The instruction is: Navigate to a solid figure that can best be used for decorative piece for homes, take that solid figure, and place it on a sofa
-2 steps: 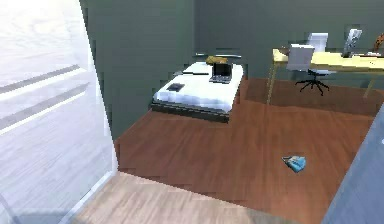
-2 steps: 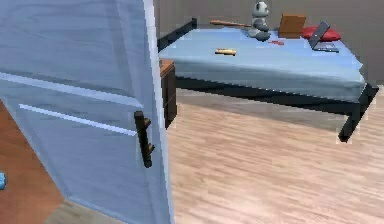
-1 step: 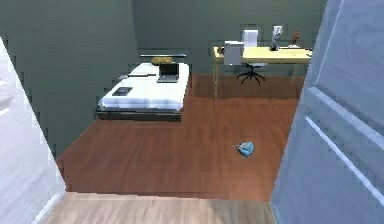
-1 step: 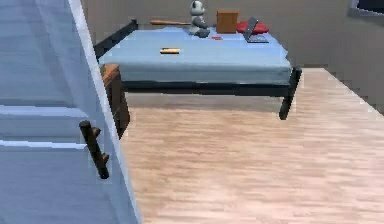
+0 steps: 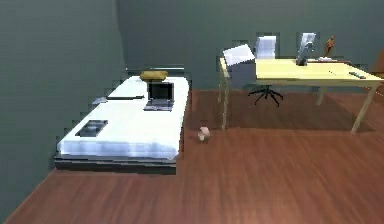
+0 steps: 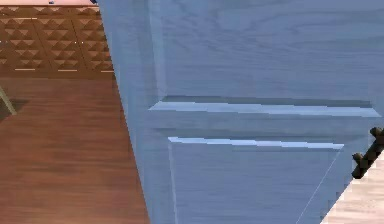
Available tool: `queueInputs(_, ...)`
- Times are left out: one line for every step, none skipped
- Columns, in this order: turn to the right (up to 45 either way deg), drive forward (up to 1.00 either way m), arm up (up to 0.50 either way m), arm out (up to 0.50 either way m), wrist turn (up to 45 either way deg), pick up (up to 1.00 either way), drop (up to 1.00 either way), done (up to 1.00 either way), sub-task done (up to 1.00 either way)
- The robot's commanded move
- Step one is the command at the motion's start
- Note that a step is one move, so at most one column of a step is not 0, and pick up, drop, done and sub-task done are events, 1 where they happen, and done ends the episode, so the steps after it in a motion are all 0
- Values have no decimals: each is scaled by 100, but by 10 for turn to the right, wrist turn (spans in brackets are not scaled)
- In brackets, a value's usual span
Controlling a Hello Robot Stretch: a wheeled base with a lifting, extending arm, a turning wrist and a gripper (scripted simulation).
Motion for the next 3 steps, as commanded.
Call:
queueInputs(0,75,0,0,0,0,0,0,0)
queueInputs(-450,0,0,0,0,0,0,0,0)
queueInputs(-330,0,0,0,0,0,0,0,0)
